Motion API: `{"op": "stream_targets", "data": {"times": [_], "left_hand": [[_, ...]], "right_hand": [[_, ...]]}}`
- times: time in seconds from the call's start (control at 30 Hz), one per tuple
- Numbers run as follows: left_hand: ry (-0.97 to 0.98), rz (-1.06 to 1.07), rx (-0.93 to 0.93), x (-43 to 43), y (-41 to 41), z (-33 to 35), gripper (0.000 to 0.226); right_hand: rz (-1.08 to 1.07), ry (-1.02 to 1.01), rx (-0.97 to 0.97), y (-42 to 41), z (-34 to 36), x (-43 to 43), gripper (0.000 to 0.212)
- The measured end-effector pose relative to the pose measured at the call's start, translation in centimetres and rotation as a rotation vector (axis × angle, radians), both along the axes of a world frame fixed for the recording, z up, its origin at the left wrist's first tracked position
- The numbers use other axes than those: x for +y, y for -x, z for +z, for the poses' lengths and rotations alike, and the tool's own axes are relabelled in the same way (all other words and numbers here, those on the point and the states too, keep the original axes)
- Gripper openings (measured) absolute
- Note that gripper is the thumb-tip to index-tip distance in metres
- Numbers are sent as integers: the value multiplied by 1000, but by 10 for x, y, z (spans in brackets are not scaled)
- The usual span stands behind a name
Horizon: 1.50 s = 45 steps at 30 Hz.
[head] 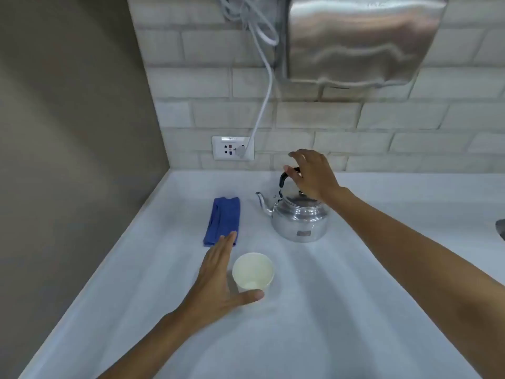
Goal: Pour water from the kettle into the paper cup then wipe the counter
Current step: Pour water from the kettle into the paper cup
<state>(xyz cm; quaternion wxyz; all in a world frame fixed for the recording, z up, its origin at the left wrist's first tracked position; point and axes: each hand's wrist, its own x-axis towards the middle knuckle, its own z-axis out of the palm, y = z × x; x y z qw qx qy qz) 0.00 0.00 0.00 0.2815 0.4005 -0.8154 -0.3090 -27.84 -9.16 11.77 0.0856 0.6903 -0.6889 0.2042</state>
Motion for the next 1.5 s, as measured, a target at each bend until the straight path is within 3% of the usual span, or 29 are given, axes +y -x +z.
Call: {"op": "stream_targets", "data": {"times": [0.2,0.4,0.57,0.9,1.2,1.5], "left_hand": [[-232,-7,155,5,12,-19,113],[-315,85,249,4,23,-26,88],[-328,150,270,2,30,-26,74],[-340,284,327,1,44,-21,82],[-341,293,375,4,58,-20,78],[-339,309,423,3,67,-22,78]], "right_hand": [[-160,-98,-113,7,3,-21,51],[-262,-144,-109,8,1,-38,68],[-249,-102,-183,8,3,-37,54],[-138,-51,-204,5,17,-3,49],[39,50,38,-11,44,46,53],[79,99,266,-27,63,77,49]]}}
